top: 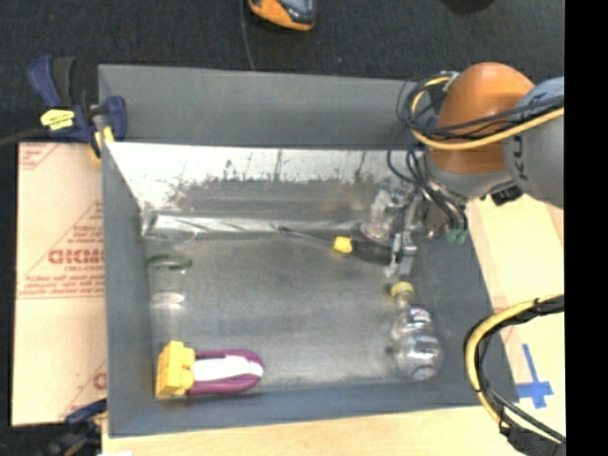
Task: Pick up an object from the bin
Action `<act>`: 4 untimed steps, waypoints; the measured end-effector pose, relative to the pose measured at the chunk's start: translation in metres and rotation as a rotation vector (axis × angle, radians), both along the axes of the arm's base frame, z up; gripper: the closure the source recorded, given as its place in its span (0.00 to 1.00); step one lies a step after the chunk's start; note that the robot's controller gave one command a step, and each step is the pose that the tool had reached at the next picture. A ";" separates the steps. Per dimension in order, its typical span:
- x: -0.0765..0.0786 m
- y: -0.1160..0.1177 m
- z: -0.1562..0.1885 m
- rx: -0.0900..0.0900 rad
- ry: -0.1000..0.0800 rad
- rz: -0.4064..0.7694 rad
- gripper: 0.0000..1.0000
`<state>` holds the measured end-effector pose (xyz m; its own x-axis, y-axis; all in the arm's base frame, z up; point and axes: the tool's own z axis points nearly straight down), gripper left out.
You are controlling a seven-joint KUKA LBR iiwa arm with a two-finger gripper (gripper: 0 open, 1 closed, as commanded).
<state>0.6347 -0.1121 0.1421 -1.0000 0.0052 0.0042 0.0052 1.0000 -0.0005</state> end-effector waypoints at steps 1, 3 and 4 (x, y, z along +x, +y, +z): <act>0.002 0.000 0.005 -0.001 -0.008 0.003 0.00; 0.008 -0.004 -0.088 -0.004 0.003 -0.102 0.00; 0.003 0.008 -0.071 -0.002 -0.006 -0.124 0.00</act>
Offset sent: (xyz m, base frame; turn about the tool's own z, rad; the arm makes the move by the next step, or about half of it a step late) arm 0.0080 -0.0019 -0.0721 0.1350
